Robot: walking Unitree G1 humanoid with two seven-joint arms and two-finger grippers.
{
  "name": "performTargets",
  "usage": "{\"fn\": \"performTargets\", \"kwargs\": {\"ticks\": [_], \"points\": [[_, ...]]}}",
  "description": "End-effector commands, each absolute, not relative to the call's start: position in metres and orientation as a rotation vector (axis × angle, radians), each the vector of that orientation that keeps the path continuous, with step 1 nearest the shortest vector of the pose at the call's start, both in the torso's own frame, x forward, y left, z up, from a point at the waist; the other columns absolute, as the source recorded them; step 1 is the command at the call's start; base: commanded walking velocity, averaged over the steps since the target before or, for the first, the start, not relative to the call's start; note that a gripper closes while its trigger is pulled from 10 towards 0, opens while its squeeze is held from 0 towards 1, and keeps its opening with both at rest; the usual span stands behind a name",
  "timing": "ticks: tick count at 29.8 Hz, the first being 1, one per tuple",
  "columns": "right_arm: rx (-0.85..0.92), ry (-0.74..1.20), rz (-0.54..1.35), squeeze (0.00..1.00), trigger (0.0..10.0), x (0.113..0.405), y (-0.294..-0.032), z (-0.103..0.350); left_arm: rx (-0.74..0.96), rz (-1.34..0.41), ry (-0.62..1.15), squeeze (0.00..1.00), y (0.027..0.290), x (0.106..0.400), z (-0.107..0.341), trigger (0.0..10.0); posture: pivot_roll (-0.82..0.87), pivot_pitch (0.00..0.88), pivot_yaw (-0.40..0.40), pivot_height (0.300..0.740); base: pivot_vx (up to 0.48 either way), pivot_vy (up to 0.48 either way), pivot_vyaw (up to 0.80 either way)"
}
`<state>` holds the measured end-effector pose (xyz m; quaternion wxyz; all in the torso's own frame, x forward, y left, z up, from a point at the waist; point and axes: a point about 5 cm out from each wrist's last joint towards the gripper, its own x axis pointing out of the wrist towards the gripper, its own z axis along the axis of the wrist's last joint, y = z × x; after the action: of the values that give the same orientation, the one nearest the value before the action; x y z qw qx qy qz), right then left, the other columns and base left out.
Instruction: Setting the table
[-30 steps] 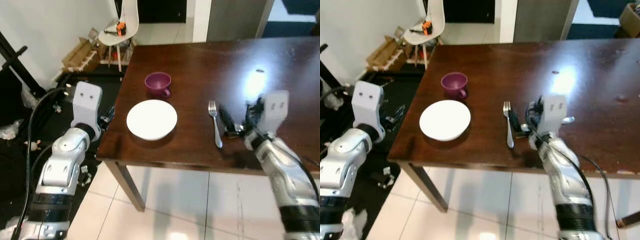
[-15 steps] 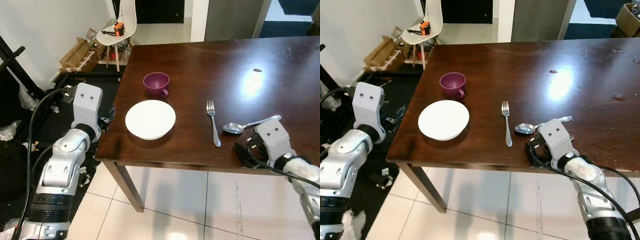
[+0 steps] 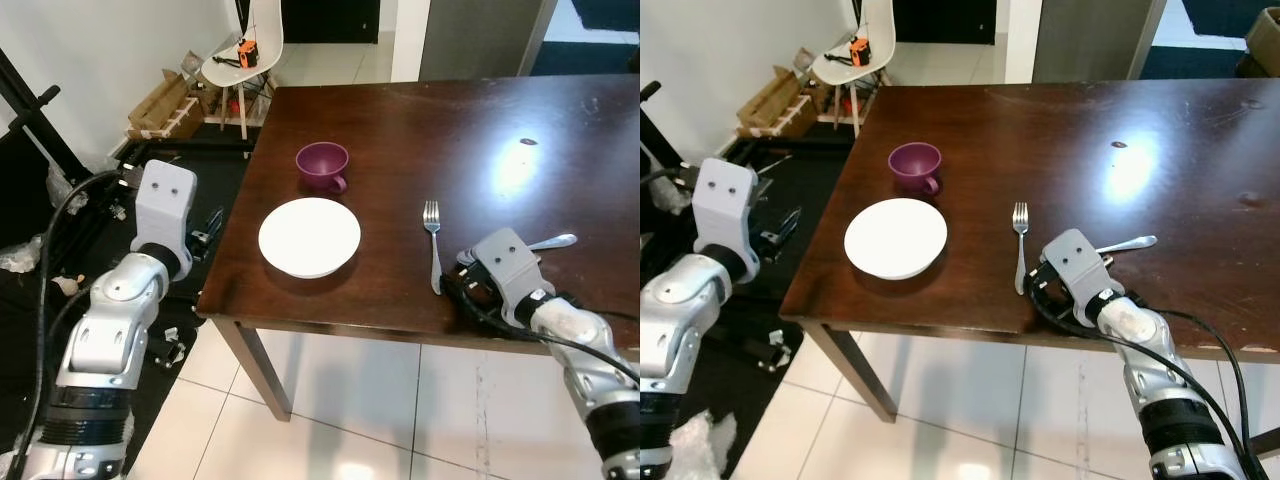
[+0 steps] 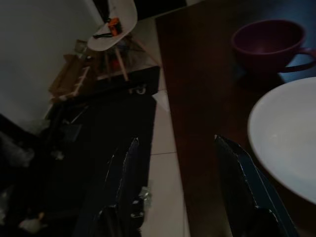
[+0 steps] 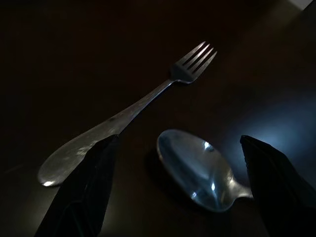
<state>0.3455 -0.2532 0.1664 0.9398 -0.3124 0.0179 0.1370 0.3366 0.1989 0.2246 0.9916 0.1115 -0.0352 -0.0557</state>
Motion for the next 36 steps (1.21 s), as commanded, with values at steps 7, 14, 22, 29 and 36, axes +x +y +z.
{"fn": "performTargets", "kwargs": {"ticks": [7,14,22,29,36], "points": [[-0.666,0.083,0.227,0.00,10.0,0.346,-0.270,0.158,0.239,-0.102,-0.047,0.00,0.206,0.333,0.224,10.0,0.10,0.152,0.251,0.740,0.000,0.000,0.00],[-0.629,0.095,0.199,0.00,0.7,0.343,-0.278,0.153,0.242,-0.117,-0.043,0.00,0.204,0.335,0.224,10.0,0.10,0.152,0.262,0.740,0.000,0.000,0.00],[-0.559,0.096,0.188,0.00,0.0,0.343,-0.279,0.146,0.244,-0.126,-0.043,0.00,0.202,0.336,0.226,10.0,0.10,0.145,0.268,0.740,0.000,0.000,0.00],[-0.486,0.079,0.172,0.00,0.0,0.345,-0.280,0.149,0.243,-0.128,-0.045,0.00,0.201,0.336,0.226,10.0,0.09,0.138,0.264,0.740,0.000,0.000,0.00],[-0.437,0.052,0.133,0.00,0.0,0.346,-0.284,0.152,0.238,-0.130,-0.048,0.00,0.200,0.337,0.225,10.0,0.08,0.127,0.261,0.740,0.000,0.000,0.00]]}}
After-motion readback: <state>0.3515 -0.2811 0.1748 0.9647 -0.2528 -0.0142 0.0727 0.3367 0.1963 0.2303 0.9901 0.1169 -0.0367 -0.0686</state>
